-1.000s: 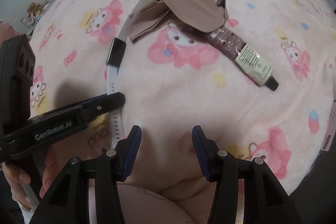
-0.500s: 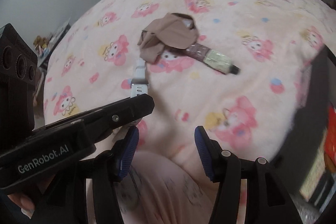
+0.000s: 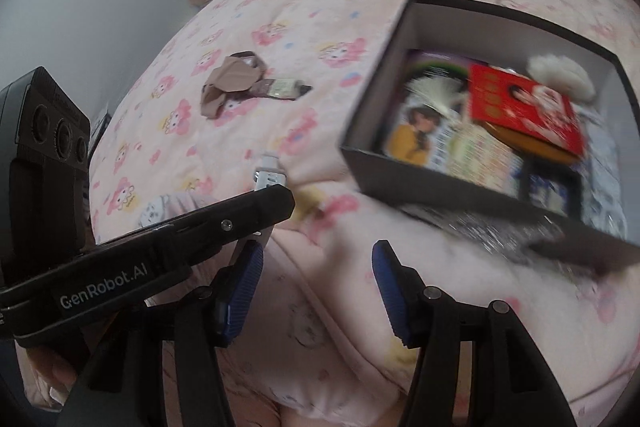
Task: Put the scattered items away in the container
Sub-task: 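Grasp the white watch strap with the left gripper and lift it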
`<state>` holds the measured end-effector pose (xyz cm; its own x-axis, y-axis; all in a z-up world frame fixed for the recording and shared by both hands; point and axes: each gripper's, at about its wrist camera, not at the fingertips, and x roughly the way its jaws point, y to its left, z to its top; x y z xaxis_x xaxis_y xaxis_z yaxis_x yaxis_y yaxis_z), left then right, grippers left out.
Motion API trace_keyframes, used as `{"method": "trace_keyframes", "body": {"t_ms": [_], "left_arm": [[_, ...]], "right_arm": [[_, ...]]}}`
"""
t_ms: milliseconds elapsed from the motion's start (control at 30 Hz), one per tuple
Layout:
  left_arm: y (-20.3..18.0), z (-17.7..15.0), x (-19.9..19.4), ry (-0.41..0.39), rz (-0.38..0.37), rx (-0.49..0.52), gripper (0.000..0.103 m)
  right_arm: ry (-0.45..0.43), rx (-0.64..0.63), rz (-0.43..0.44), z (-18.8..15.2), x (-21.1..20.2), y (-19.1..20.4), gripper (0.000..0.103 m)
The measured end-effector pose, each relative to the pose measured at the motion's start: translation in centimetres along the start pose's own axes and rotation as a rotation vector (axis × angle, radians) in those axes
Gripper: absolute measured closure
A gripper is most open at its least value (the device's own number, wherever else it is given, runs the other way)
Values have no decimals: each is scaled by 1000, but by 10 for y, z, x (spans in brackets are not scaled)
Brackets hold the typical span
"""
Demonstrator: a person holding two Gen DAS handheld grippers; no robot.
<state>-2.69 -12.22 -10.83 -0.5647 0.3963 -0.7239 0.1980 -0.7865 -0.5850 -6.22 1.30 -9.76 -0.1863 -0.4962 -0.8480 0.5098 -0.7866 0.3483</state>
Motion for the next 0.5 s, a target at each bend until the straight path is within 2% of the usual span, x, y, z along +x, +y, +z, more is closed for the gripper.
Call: {"method": "trace_keyframes", "body": {"t_ms": [200, 333, 500], "left_arm": [[-26, -20, 21, 36, -16, 37, 101], [-34, -26, 34, 59, -29, 42, 101], [-39, -29, 38, 78, -63, 48, 101]], "right_arm": [[-15, 72, 2, -24, -18, -31, 48], [-20, 67, -9, -32, -22, -38, 48], [-6, 81, -12, -33, -9, -48, 48]]}}
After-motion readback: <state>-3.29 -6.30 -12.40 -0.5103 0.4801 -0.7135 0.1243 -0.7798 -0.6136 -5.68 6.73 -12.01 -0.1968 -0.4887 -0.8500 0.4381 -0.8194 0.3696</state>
